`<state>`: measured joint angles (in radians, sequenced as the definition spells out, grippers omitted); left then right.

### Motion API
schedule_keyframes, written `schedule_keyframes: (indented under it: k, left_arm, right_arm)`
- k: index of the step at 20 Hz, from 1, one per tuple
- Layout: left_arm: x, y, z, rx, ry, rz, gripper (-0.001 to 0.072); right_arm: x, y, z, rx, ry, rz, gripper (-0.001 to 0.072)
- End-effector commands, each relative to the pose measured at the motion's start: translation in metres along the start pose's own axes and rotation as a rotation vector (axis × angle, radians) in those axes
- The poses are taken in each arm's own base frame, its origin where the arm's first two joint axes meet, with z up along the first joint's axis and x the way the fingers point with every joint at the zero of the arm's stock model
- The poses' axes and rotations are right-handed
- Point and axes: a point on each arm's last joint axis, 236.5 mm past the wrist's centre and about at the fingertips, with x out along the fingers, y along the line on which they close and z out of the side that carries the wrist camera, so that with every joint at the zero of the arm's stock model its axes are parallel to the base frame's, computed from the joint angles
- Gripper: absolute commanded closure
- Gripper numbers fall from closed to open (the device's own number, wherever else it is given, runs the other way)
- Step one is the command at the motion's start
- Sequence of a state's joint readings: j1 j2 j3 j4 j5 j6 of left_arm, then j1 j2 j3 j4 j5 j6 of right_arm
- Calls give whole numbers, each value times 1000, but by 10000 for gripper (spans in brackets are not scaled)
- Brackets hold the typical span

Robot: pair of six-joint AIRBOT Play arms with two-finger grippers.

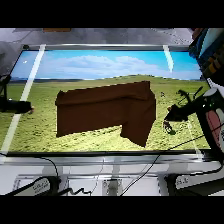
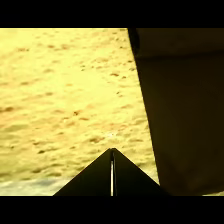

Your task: Fold the clothes and pants, and hang the long-sleeved shirts on hangers.

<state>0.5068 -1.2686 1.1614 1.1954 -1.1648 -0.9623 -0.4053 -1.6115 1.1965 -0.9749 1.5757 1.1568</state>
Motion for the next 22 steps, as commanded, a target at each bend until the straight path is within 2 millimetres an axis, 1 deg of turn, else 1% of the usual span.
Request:
schedule_keyframes:
  k: [1, 2, 3, 4, 5, 6, 7, 8, 10, 11, 12, 13, 15, 16, 17, 18, 22]
  left_arm:
    - [4, 5, -31, -63, 57, -24, 690]
    - [6, 2, -32, -70, 56, -38, 690]
    - [8, -3, -30, -80, 49, -57, 690]
    - [9, -7, -29, -91, 46, -79, 678]
    - [10, -10, -31, -96, 54, -94, 640]
    - [12, -11, -33, -99, 63, -102, 524]
    - [15, -11, -35, -103, 71, -106, 378]
    - [17, -12, -39, -107, 87, -116, 287]
    - [23, -16, -48, -115, 118, -135, 286]
    - [26, -17, -53, -121, 132, -142, 286]
    - [30, -18, -58, -129, 144, -148, 286]
    - [35, -18, -64, -138, 154, -151, 286]
    - [44, -22, -77, -156, 183, -164, 286]
    - [47, -25, -84, -165, 196, -176, 286]
    - [51, -30, -90, -180, 209, -194, 286]
    - [54, -36, -97, -195, 221, -213, 286]
    - [69, -64, -126, -284, 266, -307, 287]
  right_arm:
    - [44, 19, -26, 9, -12, 128, 488]
    - [55, 15, -27, 22, -18, 108, 348]
    - [66, 10, -27, 44, -29, 90, 270]
    - [74, 8, -26, 62, -36, 72, 267]
    - [84, 6, -26, 67, -40, 52, 268]
    - [92, 4, -25, 58, -46, 26, 270]
    - [99, 2, -24, 47, -54, 0, 272]
    - [105, 1, -23, 30, -58, -25, 273]
    - [114, 5, -21, -5, -60, -53, 275]
    - [118, 8, -18, -20, -66, -63, 288]
    - [121, 9, -14, -36, -79, -78, 398]
    - [123, 10, -11, -48, -93, -90, 470]
    - [125, 11, -3, -59, -125, -104, 482]
    - [125, 11, -1, -62, -134, -108, 554]
    - [125, 10, 1, -67, -138, -110, 662]
    - [125, 10, 1, -71, -140, -111, 699]
    - [124, 14, 3, -71, -150, -101, 699]
